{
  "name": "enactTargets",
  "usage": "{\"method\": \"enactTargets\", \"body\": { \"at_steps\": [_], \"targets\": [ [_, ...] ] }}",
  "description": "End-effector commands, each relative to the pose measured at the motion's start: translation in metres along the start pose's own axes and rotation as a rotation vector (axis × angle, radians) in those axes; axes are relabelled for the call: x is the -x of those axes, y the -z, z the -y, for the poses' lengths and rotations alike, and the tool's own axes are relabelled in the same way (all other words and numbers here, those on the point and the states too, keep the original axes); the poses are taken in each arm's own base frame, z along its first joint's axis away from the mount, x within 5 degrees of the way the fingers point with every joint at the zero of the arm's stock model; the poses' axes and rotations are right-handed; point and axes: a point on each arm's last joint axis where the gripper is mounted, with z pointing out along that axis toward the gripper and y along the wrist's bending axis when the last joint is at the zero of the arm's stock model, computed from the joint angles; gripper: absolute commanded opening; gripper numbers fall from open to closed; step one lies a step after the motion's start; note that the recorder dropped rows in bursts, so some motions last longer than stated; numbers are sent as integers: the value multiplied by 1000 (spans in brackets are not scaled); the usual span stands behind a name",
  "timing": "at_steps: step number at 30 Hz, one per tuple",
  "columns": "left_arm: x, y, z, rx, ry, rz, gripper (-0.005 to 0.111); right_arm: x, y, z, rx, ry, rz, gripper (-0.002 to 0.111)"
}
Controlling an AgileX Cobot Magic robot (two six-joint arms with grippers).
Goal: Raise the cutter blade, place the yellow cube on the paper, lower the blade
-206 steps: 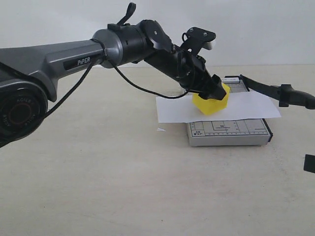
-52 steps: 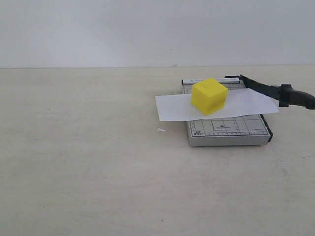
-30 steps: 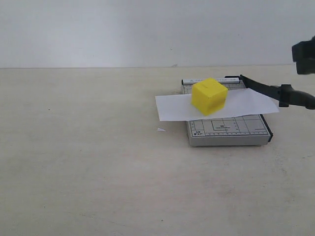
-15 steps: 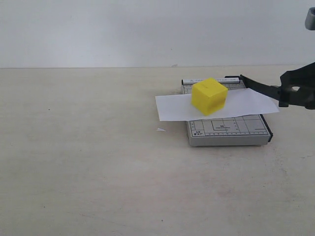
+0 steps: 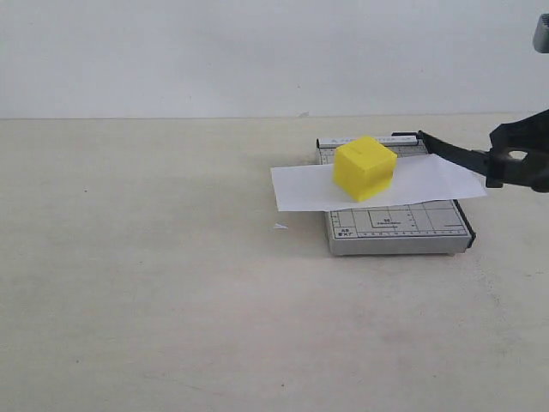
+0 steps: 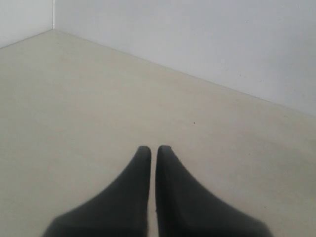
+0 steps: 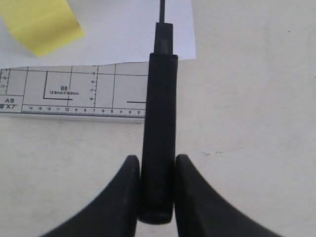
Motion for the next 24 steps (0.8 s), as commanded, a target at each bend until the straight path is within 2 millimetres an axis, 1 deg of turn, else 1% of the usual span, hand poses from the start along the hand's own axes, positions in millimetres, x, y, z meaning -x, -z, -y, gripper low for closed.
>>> {"method": "enactTargets", "body": {
  "at_steps": [1, 6, 15, 19, 24],
  "targets": [
    [0, -1, 1, -10, 3, 4, 4, -14, -17, -3, 33, -17, -125, 0],
    [0, -1, 1, -10, 3, 4, 4, -33, -32, -3, 32, -23, -162, 0],
    [0, -1, 1, -10, 3, 4, 4, -68, -53, -6, 72, -37, -196, 0],
    [0, -1, 1, -10, 3, 4, 4, -79, -58, -7, 82, -41, -211, 0],
    [0, -1, 1, -10, 3, 4, 4, -87, -61, -7, 89, -29, -221, 0]
  ]
}}
